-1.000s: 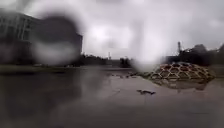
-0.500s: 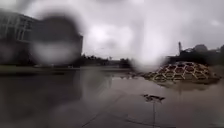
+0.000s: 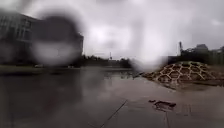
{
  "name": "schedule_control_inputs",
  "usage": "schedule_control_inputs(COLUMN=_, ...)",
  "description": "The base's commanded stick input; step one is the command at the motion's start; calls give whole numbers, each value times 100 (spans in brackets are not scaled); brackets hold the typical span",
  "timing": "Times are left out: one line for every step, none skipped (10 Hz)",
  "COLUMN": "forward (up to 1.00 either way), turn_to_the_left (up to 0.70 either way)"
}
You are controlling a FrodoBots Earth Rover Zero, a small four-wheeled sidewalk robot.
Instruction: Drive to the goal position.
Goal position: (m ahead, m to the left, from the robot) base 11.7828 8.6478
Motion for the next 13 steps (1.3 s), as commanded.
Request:
schedule_control_inputs(forward=70, turn_to_the_left=0)
schedule_control_inputs(forward=70, turn_to_the_left=0)
schedule_control_inputs(forward=70, turn_to_the_left=0)
schedule_control_inputs(forward=70, turn_to_the_left=0)
schedule_control_inputs(forward=70, turn_to_the_left=0)
schedule_control_inputs(forward=70, turn_to_the_left=0)
schedule_control_inputs(forward=70, turn_to_the_left=0)
schedule_control_inputs(forward=70, turn_to_the_left=0)
schedule_control_inputs(forward=70, turn_to_the_left=0)
schedule_control_inputs(forward=70, turn_to_the_left=0)
schedule_control_inputs(forward=70, turn_to_the_left=0)
schedule_control_inputs(forward=70, turn_to_the_left=0)
schedule_control_inputs(forward=70, turn_to_the_left=0)
